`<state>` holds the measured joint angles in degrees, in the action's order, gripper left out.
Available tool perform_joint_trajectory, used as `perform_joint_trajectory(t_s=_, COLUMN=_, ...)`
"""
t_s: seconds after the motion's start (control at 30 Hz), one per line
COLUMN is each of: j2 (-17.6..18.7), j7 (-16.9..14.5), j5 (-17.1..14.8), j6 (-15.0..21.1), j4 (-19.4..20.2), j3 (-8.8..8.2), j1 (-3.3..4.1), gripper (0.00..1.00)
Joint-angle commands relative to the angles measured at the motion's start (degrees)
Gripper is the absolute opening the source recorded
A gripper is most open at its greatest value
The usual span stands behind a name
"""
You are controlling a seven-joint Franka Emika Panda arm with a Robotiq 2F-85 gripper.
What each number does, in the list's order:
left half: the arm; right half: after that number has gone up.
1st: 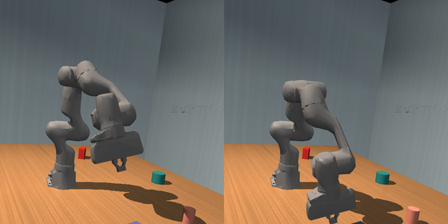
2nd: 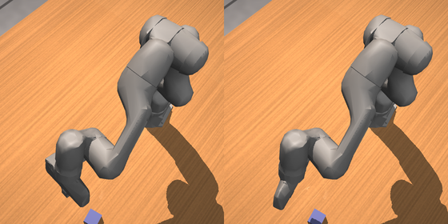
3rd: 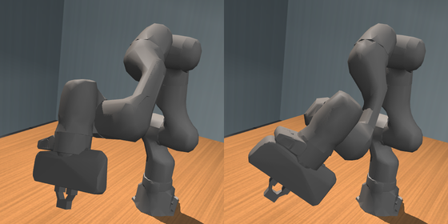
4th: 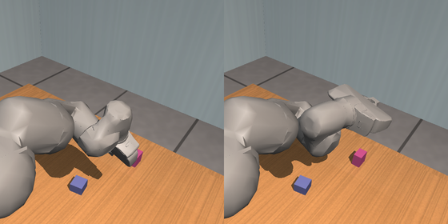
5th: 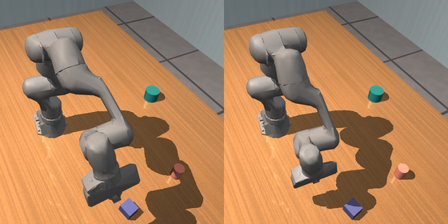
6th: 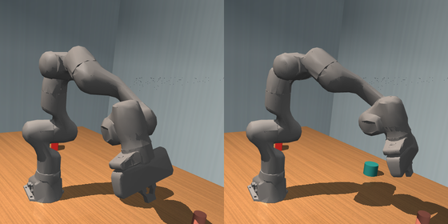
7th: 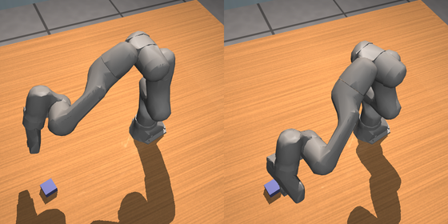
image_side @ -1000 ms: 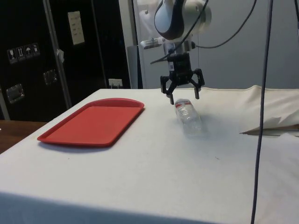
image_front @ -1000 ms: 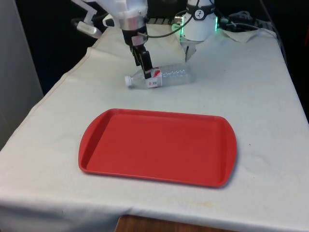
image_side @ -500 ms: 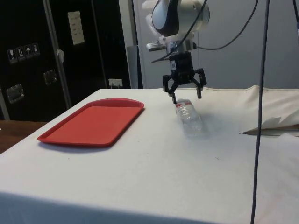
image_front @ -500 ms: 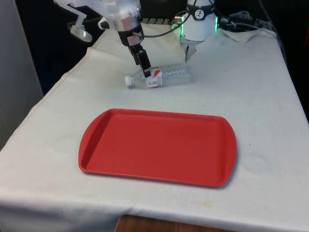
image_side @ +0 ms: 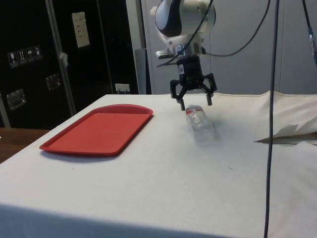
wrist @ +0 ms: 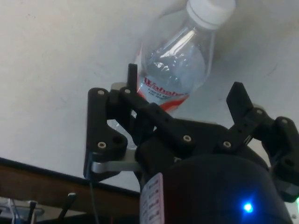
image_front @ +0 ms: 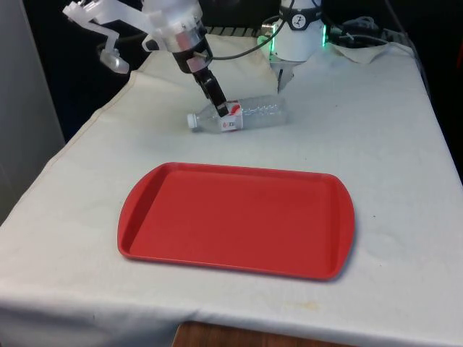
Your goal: Place the bottle upright on the tray.
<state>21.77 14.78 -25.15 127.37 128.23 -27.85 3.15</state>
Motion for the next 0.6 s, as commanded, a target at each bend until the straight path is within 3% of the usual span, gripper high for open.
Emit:
perform_joint_trajectory(t_s=0.0, j2=0.34, j7=-0.69, j5=-0.86, j6=-1.20, j4=-0.57, j3=0.29, j1=-0.52, gripper=1.00)
perform_joint_trajectory(t_s=0.2, j2=1.60, j7=-0.92, j5=-2.12, j6=-4.24, j4=-2.23, j3=0.11, j1=-0.52, gripper=1.00)
perform_joint_trajectory(t_s=0.23, j2=1.43, j7=-0.46, j5=-1.49, j6=-3.72, j4=-2.01, j3=-0.29, j1=0.00, gripper=1.00)
perform_joint_trajectory(t_s=0.27, j2=1.83, j7=-0.97, j5=-2.35, j6=-4.70, j4=-2.46, j3=0.06, j1=-0.52, gripper=1.00)
perform_joint_trajectory(t_s=0.53, j2=3.90, j7=-1.20, j5=-4.24, j6=-8.19, j4=-4.35, j3=-0.11, j1=-0.63, gripper=1.00)
perform_joint_trajectory(t_s=0.57, j2=3.50, j7=-0.69, j5=-3.44, j6=-7.33, j4=-3.90, j3=-0.46, j1=-0.06, gripper=1.00)
